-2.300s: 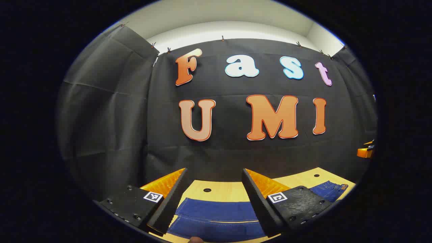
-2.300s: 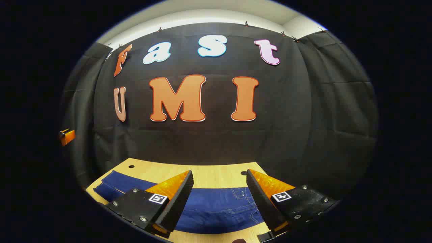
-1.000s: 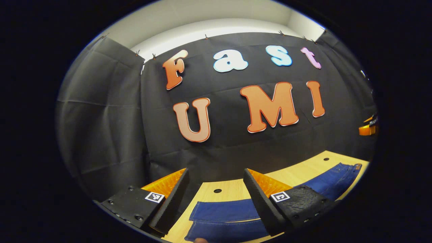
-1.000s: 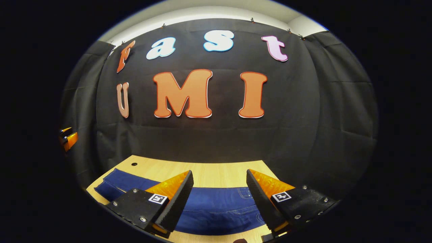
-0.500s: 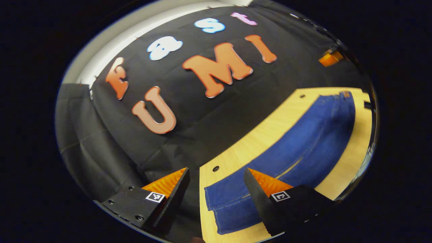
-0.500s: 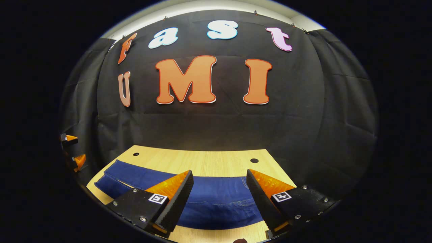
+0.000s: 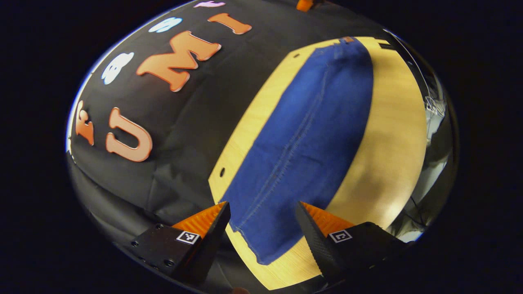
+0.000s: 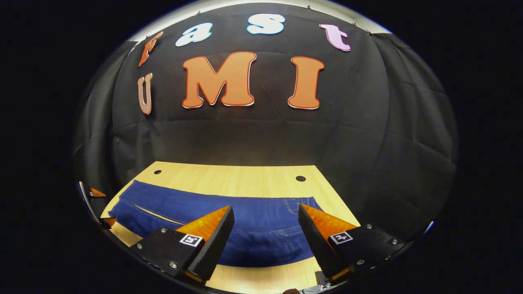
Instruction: Grasp the waist and the cuffs of the jeans and fold them to make the two legs overlap; first hold the waist and fold one-third of the jeans toward the cuffs, then hold the cuffs and fold the remaining one-third in the same direction to finish folding.
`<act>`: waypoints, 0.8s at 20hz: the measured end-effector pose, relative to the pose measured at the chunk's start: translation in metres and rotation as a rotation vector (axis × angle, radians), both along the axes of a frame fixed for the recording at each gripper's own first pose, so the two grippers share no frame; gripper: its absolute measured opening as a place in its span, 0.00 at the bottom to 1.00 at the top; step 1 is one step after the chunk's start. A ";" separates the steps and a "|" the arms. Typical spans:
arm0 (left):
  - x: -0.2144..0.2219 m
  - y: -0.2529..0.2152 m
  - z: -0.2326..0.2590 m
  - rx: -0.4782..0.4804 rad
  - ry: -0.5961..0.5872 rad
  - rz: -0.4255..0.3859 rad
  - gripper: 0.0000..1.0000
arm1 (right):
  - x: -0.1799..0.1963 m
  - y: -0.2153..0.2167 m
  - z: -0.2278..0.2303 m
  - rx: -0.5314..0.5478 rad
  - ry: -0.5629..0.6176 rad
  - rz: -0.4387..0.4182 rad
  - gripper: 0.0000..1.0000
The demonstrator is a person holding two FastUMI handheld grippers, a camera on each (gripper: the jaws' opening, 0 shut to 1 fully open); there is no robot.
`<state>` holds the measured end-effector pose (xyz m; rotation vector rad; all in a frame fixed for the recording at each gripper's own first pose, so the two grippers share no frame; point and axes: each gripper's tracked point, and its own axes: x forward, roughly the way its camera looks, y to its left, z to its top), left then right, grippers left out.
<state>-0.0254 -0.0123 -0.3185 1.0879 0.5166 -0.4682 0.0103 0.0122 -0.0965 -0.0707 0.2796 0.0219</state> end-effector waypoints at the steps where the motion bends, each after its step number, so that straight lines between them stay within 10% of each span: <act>1: -0.003 0.004 -0.011 0.036 0.021 -0.016 0.98 | -0.002 0.000 -0.003 -0.006 0.012 0.006 0.97; 16: 0.006 0.032 -0.092 0.301 0.105 -0.150 0.96 | -0.010 -0.016 -0.008 -0.039 0.051 -0.030 0.98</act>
